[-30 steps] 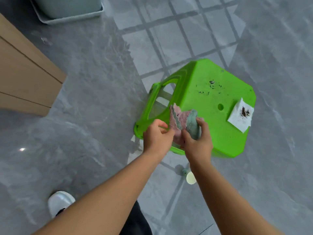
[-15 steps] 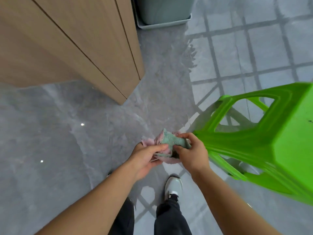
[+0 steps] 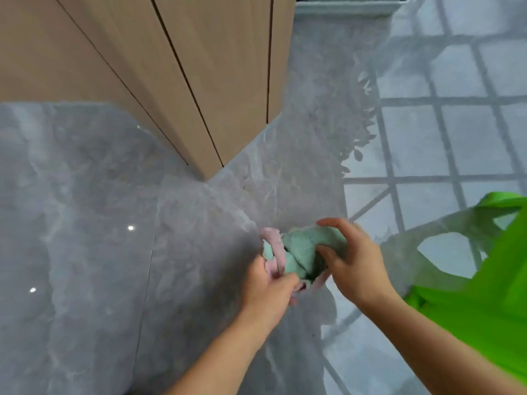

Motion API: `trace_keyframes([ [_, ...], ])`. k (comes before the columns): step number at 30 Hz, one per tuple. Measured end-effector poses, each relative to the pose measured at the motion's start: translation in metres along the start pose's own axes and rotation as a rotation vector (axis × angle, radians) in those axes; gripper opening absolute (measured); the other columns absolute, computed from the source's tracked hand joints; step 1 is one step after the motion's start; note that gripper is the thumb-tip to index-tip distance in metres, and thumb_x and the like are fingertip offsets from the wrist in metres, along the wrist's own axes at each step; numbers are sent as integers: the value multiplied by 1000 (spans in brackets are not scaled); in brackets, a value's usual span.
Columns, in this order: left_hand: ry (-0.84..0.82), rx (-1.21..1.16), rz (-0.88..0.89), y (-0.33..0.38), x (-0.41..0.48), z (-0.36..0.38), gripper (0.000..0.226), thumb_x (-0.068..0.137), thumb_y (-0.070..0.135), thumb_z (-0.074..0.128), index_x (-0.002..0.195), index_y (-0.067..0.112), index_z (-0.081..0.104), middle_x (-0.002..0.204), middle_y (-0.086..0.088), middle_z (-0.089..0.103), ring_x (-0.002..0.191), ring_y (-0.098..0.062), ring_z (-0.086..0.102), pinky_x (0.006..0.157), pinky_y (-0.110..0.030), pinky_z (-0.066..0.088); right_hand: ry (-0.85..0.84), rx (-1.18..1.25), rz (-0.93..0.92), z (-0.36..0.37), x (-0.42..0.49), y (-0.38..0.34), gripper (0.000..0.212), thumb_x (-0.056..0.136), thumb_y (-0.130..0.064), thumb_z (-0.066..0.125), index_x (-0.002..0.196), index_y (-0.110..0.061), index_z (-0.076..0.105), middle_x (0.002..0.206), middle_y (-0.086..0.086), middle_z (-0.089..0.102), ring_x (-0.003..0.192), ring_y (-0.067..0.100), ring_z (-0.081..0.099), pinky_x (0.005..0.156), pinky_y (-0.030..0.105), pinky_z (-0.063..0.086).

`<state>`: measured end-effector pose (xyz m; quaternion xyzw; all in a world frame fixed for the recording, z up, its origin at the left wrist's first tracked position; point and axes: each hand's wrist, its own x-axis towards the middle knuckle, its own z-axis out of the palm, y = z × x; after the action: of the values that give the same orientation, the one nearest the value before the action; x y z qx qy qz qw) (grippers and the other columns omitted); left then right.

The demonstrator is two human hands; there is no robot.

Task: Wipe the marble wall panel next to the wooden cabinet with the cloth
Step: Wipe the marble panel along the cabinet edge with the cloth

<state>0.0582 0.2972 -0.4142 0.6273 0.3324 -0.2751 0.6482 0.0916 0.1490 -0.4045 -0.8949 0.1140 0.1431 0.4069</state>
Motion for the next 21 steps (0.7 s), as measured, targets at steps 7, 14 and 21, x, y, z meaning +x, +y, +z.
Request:
trace_keyframes([
  [7,116,712,547,-16,67,15,49,78,43,57,122,22,64,130,3,66,117,-21,57,101,-32,45,190,-288,-303,18,57,33,43,90,-21,60,132,-25,54,146,15,39,124,39,44,104,51,39],
  [14,633,1227,519,-73,82,-45,90,80,57,55,153,8,38,162,-25,29,147,-46,31,117,-58,29,-193,-704,-276,81,63,53,81,85,-76,16,152,-35,-5,163,12,-12,147,40,-19,117,64,-6],
  [21,740,1322,376,-105,88,-69,95,90,71,23,158,6,20,164,-29,19,153,-46,14,122,-60,17,34,-708,56,57,199,34,76,83,-75,11,150,-44,-5,164,7,-12,147,43,-18,113,67,-13],
])
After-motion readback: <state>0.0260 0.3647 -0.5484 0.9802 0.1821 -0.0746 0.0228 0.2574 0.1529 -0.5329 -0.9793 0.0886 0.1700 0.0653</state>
